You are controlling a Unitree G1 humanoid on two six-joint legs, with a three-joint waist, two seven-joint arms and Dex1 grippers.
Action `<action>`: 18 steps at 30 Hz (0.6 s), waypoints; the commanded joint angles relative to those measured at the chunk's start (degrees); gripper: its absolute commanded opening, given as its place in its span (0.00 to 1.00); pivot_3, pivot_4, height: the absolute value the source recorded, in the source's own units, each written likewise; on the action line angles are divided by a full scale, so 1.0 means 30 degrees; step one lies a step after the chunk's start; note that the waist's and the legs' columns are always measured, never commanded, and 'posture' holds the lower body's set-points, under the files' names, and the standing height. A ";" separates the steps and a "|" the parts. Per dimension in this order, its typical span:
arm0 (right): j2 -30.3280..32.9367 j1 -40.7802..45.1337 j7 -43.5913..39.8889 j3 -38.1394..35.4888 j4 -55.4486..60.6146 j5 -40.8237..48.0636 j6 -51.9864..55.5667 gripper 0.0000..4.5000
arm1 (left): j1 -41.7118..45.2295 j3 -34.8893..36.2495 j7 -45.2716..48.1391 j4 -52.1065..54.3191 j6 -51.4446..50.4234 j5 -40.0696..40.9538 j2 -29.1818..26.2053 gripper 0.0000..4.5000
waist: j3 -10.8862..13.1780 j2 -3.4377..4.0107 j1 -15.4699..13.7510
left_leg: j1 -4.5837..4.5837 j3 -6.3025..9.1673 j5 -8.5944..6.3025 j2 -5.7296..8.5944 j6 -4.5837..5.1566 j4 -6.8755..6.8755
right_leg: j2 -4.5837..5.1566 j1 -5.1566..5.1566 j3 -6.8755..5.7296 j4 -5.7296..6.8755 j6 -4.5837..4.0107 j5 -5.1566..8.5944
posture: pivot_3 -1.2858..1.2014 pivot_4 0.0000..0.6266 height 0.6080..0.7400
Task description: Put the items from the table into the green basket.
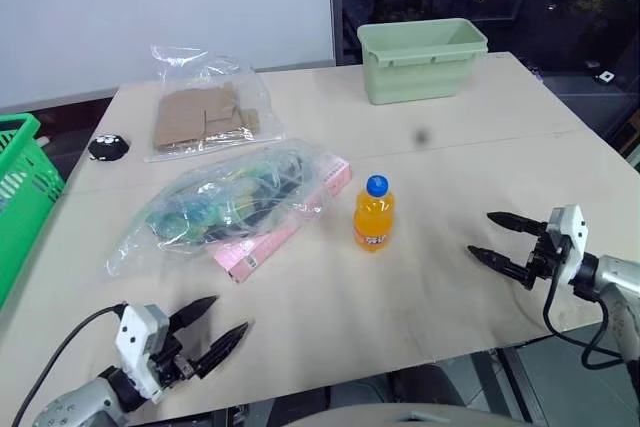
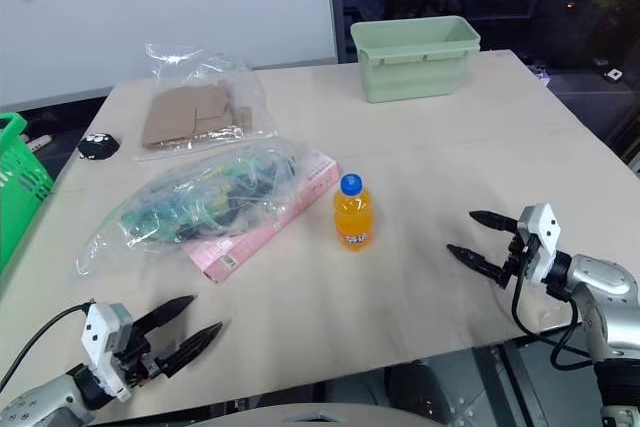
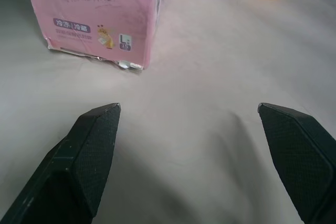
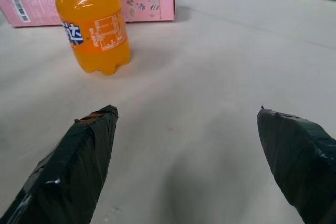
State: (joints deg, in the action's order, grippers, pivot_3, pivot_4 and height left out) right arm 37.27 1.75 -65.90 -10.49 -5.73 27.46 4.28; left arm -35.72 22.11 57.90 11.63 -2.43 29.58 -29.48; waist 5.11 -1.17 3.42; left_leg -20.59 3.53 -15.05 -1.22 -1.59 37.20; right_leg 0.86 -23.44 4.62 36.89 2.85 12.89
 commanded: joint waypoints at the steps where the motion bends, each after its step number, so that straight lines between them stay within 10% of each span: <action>1: 0.1297 0.0995 -0.0558 -0.0103 0.2029 0.0468 0.1040 1.00 | -0.0104 0.0753 0.0006 0.0454 0.0378 0.0921 0.0311 0.97 | 0.0008 0.0012 -0.0008 | 0.0000 0.0000 0.0000 0.0000 0.0000 0.0000 | 0.0000 0.0000 0.0000 0.0000 0.0000 0.0000 | 0.53 0.08 1.00; 11: 0.2777 0.8799 -0.0052 0.2282 0.8212 0.3246 0.7306 1.00 | -0.2772 0.3751 0.0164 0.4551 -0.1108 0.4304 -0.0282 0.97 | 0.0034 -0.0014 -0.0074 | -0.0042 -0.0015 -0.0014 -0.0037 0.0012 -0.0019 | -0.0025 -0.0073 0.0006 0.0000 0.0001 0.0000 | 0.55 0.06 1.00; 18: 0.0909 1.4219 -0.0467 0.9141 0.8313 -0.1273 0.7535 1.00 | -0.4333 0.7103 0.1031 0.4759 -0.1406 0.5641 -0.0772 0.97 | 0.0012 -0.0043 -0.0649 | -0.0055 -0.0009 -0.0015 -0.0032 0.0015 -0.0019 | -0.0006 -0.0079 -0.0018 -0.0017 -0.0003 0.0001 | 0.59 0.02 1.00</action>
State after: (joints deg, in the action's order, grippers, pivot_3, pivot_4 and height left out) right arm 40.25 40.55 -66.47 13.21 19.79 28.98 28.53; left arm -47.79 39.79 60.15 24.43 -6.83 44.63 -31.45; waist 5.14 -1.30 1.47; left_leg -20.75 3.49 -15.09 -1.31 -1.55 37.15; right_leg 0.86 -23.68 4.56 36.83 2.84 12.89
